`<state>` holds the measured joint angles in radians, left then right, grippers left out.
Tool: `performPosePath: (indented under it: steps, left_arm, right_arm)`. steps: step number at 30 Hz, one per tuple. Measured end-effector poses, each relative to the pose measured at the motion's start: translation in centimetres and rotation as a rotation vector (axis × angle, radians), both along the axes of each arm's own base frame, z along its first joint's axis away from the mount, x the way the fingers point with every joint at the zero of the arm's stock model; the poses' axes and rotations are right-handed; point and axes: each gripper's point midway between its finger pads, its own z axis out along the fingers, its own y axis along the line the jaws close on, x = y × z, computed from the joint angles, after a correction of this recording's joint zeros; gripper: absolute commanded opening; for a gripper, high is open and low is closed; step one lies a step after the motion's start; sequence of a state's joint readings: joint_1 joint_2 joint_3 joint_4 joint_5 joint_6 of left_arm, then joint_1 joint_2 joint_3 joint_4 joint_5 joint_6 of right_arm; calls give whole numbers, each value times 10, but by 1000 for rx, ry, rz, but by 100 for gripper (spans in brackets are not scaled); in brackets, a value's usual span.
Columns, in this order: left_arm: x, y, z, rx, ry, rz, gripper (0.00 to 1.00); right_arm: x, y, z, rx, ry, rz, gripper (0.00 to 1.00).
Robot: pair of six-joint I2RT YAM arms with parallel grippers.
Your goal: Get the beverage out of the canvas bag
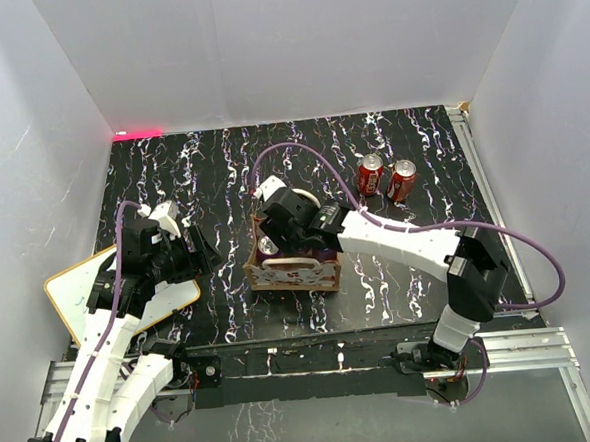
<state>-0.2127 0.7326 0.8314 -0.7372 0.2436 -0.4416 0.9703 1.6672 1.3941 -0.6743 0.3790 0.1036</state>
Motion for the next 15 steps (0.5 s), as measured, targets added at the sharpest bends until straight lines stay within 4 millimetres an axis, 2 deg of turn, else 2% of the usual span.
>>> performPosePath:
  steps: [4, 8, 15]
  left_arm:
    - [0, 0, 0, 0, 0, 0, 72]
    - [0, 0, 0, 0, 0, 0, 72]
    - [0, 0, 0, 0, 0, 0, 72]
  right_arm:
    - [-5, -4, -4, 13, 11, -9, 28]
    - [-11, -7, 3, 50, 9, -14, 27]
    - [-24, -19, 38, 164, -25, -24, 23]
